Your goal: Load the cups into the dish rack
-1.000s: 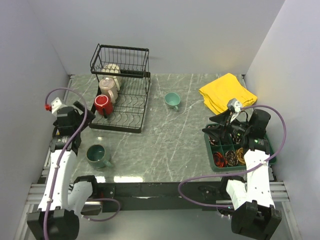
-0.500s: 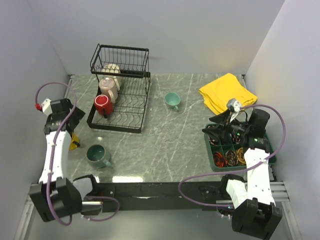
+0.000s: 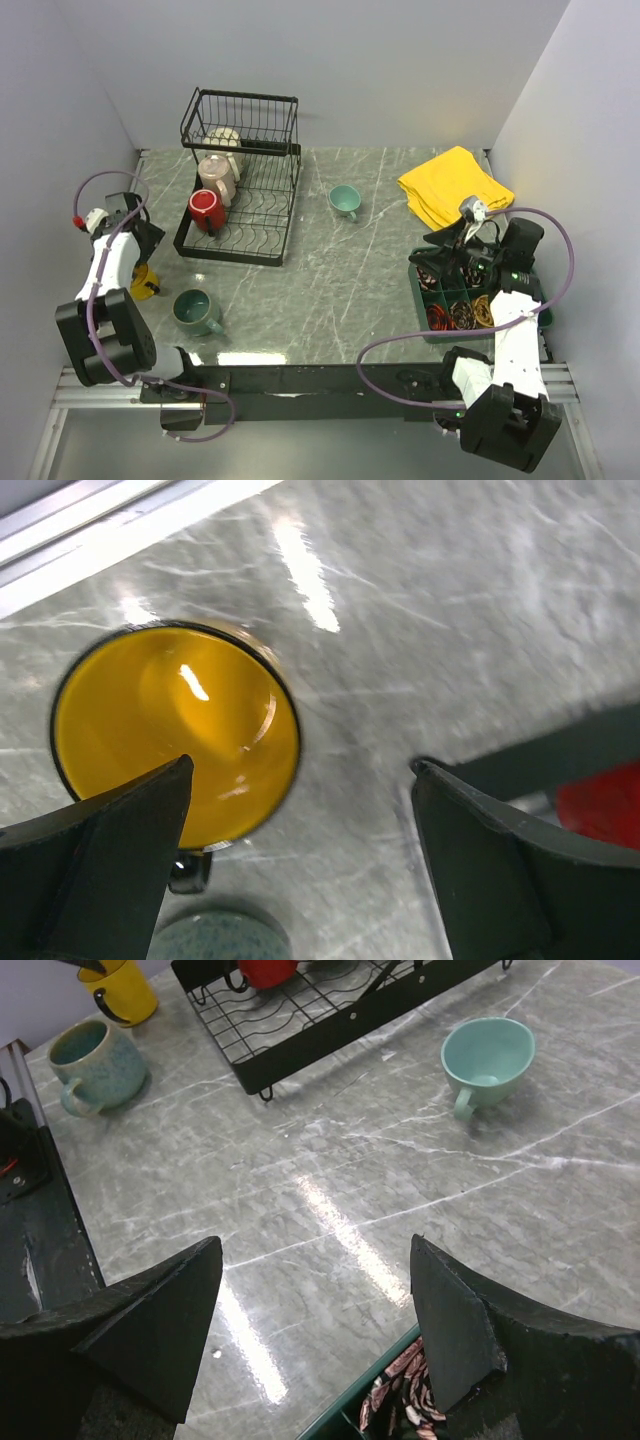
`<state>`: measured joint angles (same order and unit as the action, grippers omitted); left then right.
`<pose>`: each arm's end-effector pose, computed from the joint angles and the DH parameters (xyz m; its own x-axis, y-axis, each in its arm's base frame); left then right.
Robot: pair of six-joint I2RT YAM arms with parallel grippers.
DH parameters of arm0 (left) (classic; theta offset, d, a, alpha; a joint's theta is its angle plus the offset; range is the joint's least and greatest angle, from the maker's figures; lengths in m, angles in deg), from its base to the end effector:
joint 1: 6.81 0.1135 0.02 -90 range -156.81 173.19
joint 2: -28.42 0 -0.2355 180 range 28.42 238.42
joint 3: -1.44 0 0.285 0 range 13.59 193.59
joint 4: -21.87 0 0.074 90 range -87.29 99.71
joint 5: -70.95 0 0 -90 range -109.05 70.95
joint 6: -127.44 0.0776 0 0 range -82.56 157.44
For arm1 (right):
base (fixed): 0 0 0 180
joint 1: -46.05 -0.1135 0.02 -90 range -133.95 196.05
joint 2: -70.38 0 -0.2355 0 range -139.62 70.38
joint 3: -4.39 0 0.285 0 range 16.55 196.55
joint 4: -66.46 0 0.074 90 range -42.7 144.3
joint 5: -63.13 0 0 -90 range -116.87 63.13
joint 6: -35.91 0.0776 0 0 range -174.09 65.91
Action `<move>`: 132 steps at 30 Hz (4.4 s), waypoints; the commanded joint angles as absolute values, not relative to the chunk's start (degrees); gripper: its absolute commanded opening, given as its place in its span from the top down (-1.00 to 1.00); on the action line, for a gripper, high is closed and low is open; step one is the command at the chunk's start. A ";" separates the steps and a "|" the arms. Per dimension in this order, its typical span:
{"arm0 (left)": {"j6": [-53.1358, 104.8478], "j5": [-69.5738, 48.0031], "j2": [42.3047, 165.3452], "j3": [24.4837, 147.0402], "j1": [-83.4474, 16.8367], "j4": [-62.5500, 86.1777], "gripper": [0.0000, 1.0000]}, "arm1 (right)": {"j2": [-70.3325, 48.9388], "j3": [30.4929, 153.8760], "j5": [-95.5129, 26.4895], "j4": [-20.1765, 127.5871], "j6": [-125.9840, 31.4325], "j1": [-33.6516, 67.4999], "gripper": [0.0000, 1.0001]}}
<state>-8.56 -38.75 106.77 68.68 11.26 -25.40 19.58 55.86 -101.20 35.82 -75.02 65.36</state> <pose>0.3049 0.1270 0.1640 -0.2314 -0.7879 -0.5707 -0.9019 0.3937 -0.1777 0.2497 -0.0083 0.2519 -0.1910 -0.0353 -0.9809 -0.8202 0.5547 0.1398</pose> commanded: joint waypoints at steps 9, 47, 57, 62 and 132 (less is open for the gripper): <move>-15.12 -41.90 116.65 75.64 14.29 -27.47 -0.79 | 20.20 55.57 -103.77 37.78 -74.57 67.85 -0.64; -6.69 -43.49 94.99 75.12 16.31 -22.99 0.98 | 24.68 56.19 -106.24 37.95 -72.90 68.64 -0.64; -10.27 -12.05 77.20 71.25 16.22 -8.94 0.98 | 23.01 58.29 -107.99 32.27 -77.55 68.46 -0.64; -21.35 10.64 73.33 67.04 13.77 5.27 0.98 | 17.57 68.54 -107.91 20.40 -85.45 64.08 -0.64; -38.42 -24.14 76.25 59.39 -45.92 40.40 -0.12 | -7.93 83.26 -77.94 91.39 -0.03 10.81 1.00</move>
<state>-41.94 -26.23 80.97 60.07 -45.55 44.87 -11.98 84.10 -79.58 85.70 1.22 11.05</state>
